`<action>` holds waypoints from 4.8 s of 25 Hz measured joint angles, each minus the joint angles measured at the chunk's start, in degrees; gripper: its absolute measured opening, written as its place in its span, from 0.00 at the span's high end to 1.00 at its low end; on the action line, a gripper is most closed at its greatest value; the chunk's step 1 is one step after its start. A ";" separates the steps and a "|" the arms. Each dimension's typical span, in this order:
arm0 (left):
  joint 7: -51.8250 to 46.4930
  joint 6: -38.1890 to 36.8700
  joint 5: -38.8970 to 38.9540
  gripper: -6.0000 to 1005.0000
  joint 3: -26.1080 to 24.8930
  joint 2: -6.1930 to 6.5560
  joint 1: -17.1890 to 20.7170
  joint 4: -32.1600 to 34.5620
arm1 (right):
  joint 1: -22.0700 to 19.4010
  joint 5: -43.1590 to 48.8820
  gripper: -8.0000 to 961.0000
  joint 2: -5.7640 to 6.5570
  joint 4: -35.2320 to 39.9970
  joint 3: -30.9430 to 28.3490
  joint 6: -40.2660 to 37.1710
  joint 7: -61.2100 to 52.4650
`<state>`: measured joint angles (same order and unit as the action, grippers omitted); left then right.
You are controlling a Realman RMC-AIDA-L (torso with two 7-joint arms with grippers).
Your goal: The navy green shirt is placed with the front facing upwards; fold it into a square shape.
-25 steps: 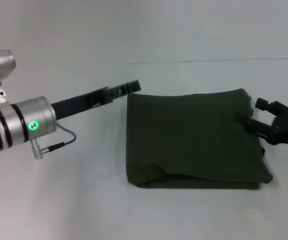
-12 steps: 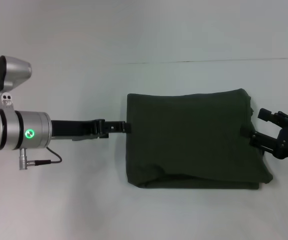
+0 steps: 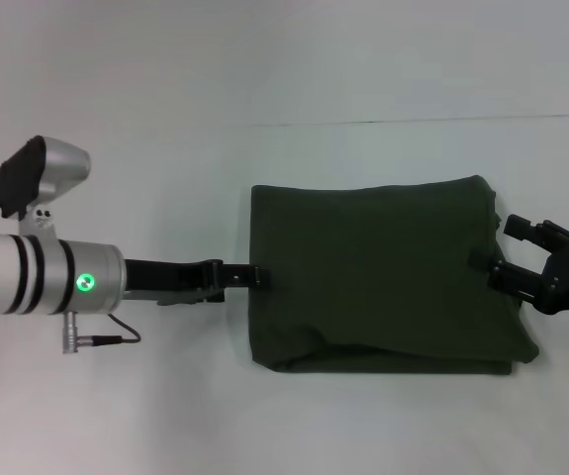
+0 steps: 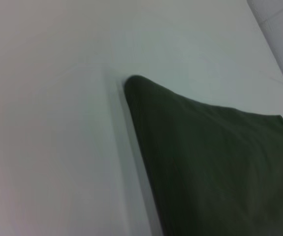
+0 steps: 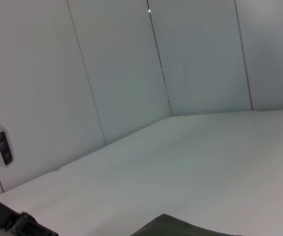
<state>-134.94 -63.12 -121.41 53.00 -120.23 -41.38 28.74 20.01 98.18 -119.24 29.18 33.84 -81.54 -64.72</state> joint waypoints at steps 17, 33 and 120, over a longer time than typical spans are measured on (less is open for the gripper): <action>0.53 1.56 -0.29 0.10 0.77 -2.03 -1.79 -1.82 | -0.02 -0.01 0.11 0.17 0.30 0.00 0.19 -0.31; 3.33 0.79 -0.25 0.51 0.97 -2.71 -1.77 0.33 | 0.22 -0.01 0.11 0.13 0.26 -0.46 0.25 -0.44; 60.26 -51.09 -4.44 0.05 -28.34 -0.96 17.90 19.00 | 10.06 -5.29 0.04 -1.42 -4.01 34.23 -8.07 8.93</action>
<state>-74.69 -114.21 -125.86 24.66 -121.19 -23.48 47.74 30.07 92.89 -120.66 25.17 68.06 -89.61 -55.80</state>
